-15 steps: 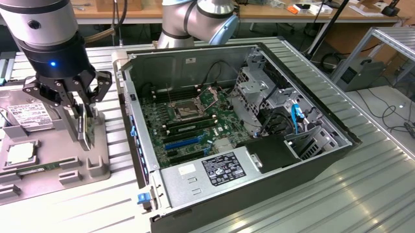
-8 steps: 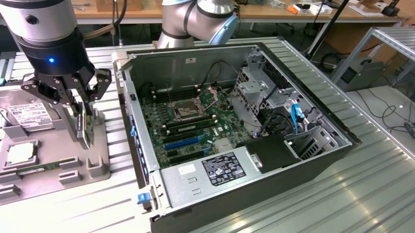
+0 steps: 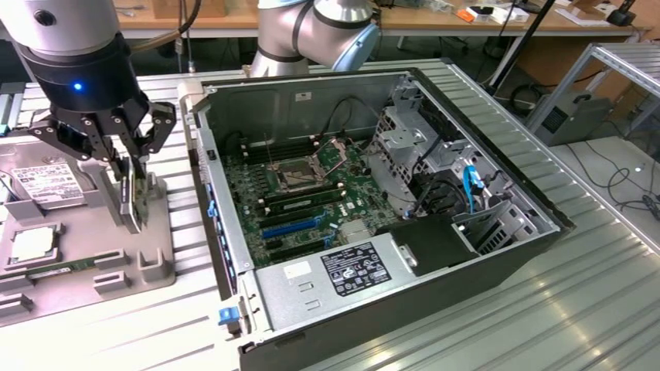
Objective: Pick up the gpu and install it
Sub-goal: 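Pick up the gpu and move the gpu toward the slot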
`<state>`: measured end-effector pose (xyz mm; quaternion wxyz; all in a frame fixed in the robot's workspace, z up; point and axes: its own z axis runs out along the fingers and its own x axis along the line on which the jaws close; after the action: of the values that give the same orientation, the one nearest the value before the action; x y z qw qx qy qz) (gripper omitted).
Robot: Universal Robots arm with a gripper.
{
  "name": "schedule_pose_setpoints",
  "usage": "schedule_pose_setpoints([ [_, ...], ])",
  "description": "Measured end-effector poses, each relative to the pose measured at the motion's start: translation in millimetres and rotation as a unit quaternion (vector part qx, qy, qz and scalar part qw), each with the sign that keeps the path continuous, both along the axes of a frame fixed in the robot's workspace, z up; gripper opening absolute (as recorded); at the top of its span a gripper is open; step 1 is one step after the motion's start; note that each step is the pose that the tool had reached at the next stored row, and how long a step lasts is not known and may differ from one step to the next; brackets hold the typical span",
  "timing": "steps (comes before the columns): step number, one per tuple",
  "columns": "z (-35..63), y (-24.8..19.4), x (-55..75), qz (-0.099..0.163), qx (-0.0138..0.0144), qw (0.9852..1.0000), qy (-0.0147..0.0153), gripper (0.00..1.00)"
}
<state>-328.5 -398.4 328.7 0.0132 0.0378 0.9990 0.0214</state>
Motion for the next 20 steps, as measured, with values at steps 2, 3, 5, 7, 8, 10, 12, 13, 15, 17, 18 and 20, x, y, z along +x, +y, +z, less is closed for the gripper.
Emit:
schedule_pose_setpoints([
  [2,2.3,0.0,0.0,0.000,0.0000,1.0000,0.0000,0.27],
  [3,3.0,0.0,0.0,0.000,0.0000,1.0000,0.0000,0.27],
  [5,5.1,0.0,0.0,0.000,0.0000,1.0000,0.0000,0.27],
  [7,7.6,0.0,0.0,0.000,0.0000,1.0000,0.0000,0.27],
  [8,9.2,0.0,0.0,0.000,0.0000,1.0000,0.0000,0.27],
  [10,12.1,0.0,0.0,0.000,0.0000,1.0000,0.0001,0.27],
  [12,13.6,0.0,0.0,0.000,0.0000,1.0000,0.0000,0.27],
  [13,14.9,0.0,0.0,0.000,0.0000,1.0000,0.0000,0.27],
  [15,17.6,0.0,0.0,0.000,0.0000,1.0000,0.0000,0.27],
  [17,20.7,0.0,0.0,0.000,0.0000,1.0000,0.0000,0.27],
  [18,21.6,0.0,0.0,0.000,0.0000,1.0000,0.0000,0.27],
  [20,23.9,0.0,0.0,0.000,0.0000,1.0000,0.0000,0.27],
])
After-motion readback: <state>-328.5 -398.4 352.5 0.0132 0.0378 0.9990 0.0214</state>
